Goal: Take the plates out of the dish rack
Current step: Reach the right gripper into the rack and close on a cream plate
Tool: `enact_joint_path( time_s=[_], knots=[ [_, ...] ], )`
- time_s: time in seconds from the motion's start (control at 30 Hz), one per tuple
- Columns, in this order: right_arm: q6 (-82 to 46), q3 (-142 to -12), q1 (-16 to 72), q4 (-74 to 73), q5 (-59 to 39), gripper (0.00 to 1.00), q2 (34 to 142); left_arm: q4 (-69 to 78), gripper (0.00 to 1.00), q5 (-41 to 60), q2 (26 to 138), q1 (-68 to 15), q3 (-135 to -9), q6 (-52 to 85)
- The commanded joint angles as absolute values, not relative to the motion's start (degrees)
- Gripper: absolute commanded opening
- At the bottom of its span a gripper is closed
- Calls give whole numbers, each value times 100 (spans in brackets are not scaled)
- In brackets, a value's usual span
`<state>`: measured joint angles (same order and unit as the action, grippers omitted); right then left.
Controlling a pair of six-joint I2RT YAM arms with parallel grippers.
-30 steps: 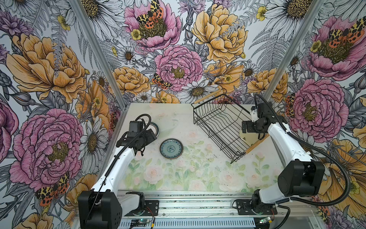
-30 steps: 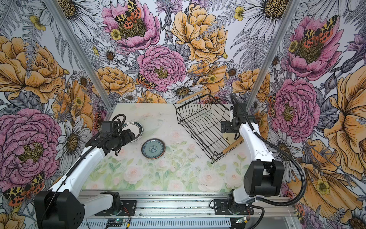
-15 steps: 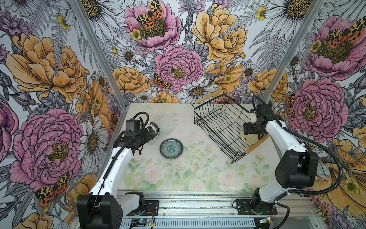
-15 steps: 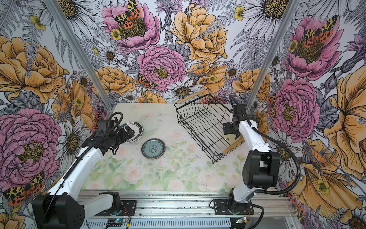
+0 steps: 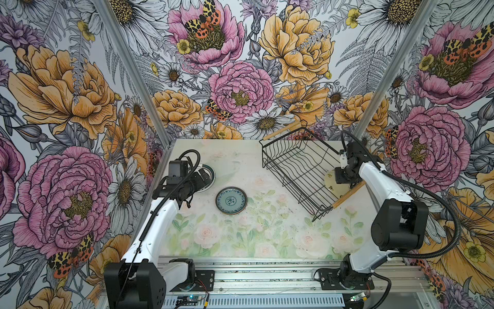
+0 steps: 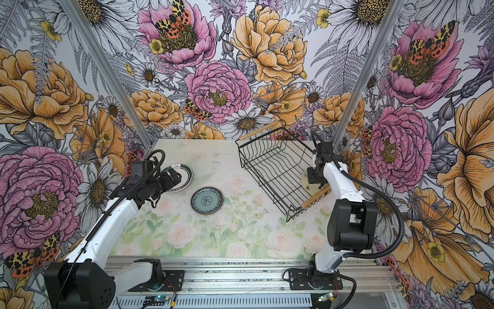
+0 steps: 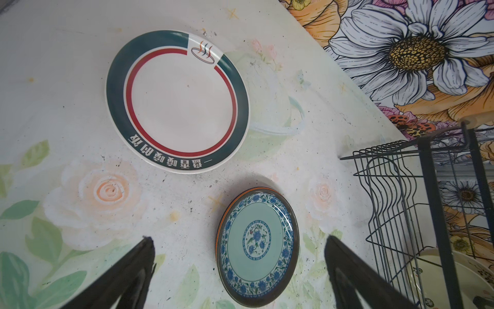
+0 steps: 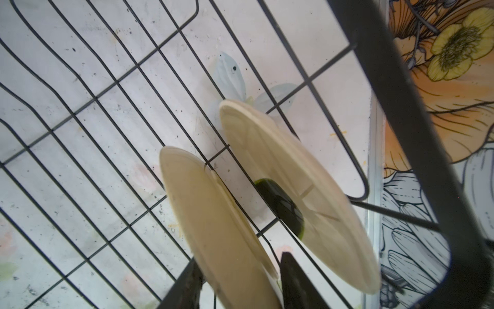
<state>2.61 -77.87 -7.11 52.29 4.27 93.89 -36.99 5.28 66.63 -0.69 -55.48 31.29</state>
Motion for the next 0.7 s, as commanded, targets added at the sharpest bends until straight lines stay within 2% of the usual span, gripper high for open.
enact_joint_path(
  time_s=[0.0,0.37,0.53,0.67],
  knots=[
    [446,-7685,-742,5273,726,41,9437,-3456,99,605,6603,13,-5669,3028],
    [1369,-7592,-791,5004,592,32,9235,-3205,99,670,6599,150,-5627,3231],
    [1540,-7610,-793,4941,442,19,9280,-3173,99,659,6657,198,-5590,3349],
    [1581,-7606,-791,4905,447,16,9303,-3038,99,647,6569,228,-5445,3409]
  ],
)
